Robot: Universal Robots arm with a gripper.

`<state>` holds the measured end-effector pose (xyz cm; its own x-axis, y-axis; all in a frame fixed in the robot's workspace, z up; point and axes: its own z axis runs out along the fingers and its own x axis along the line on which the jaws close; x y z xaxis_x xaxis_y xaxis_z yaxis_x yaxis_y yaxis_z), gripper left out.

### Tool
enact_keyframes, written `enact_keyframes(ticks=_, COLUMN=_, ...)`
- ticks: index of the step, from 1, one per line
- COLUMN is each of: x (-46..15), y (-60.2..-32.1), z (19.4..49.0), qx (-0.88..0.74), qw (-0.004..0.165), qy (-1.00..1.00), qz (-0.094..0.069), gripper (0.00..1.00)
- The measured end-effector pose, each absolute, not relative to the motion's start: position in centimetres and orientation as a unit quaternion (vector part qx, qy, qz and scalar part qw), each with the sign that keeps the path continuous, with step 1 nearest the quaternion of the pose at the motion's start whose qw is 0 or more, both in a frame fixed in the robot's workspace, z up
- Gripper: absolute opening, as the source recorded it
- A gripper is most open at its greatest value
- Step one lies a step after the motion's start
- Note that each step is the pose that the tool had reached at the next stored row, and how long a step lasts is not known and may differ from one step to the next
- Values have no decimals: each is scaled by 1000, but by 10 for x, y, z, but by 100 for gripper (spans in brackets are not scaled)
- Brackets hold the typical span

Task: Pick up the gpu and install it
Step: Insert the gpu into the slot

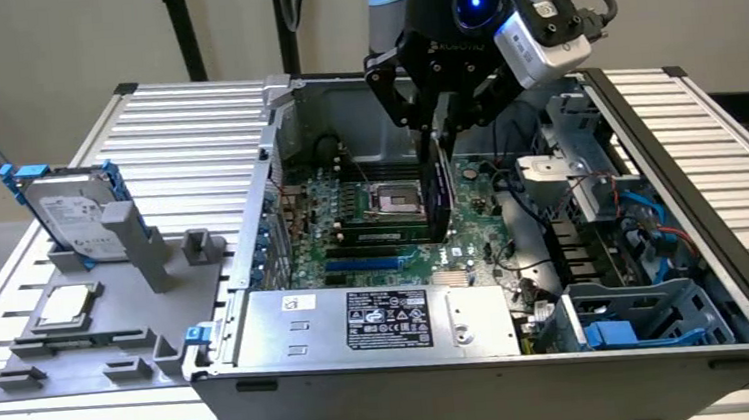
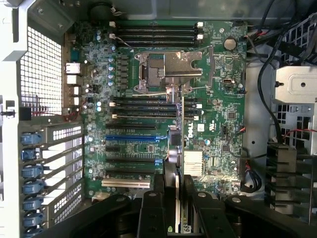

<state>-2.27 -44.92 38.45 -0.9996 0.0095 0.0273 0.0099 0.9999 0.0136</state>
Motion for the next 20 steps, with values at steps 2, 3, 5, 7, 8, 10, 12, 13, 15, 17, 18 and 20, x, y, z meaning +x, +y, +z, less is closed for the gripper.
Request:
enact_keyframes(ticks=2, x=-23, y=-449, z=385, qx=-5, qw=14, qy=-1000, qz=-7, gripper=27)
enact_keyframes(ticks=3, x=-23, y=-449, z=385, qx=-3, qw=14, qy=-1000, qz=-7, gripper=27)
enact_keyframes(ticks=5, x=-23, y=-449, z=384, qx=14, qw=14, qy=-1000, qz=-7, gripper=27)
enact_keyframes(ticks=7, x=-23, y=-449, z=384, qx=32, qw=14, qy=-999, qz=-6, gripper=27)
enact_keyframes(ticks=8, x=-23, y=-449, z=384, qx=42, qw=14, qy=-999, qz=-6, gripper=27)
enact_keyframes(ticks=10, x=-23, y=-449, z=384, qx=60, qw=14, qy=-998, qz=-6, gripper=27)
enact_keyframes(ticks=12, x=-23, y=-449, z=384, qx=78, qw=14, qy=-997, qz=-6, gripper=27)
enact_keyframes(ticks=13, x=-23, y=-449, z=384, qx=86, qw=14, qy=-996, qz=-6, gripper=27)
enact_keyframes(ticks=15, x=-23, y=-449, z=384, qx=105, qw=14, qy=-994, qz=-5, gripper=27)
enact_keyframes(ticks=17, x=-23, y=-449, z=383, qx=123, qw=14, qy=-992, qz=-5, gripper=27)
enact_keyframes(ticks=18, x=-23, y=-449, z=383, qx=132, qw=14, qy=-991, qz=-5, gripper=27)
enact_keyframes(ticks=20, x=-23, y=-449, z=383, qx=150, qw=14, qy=-989, qz=-5, gripper=27)
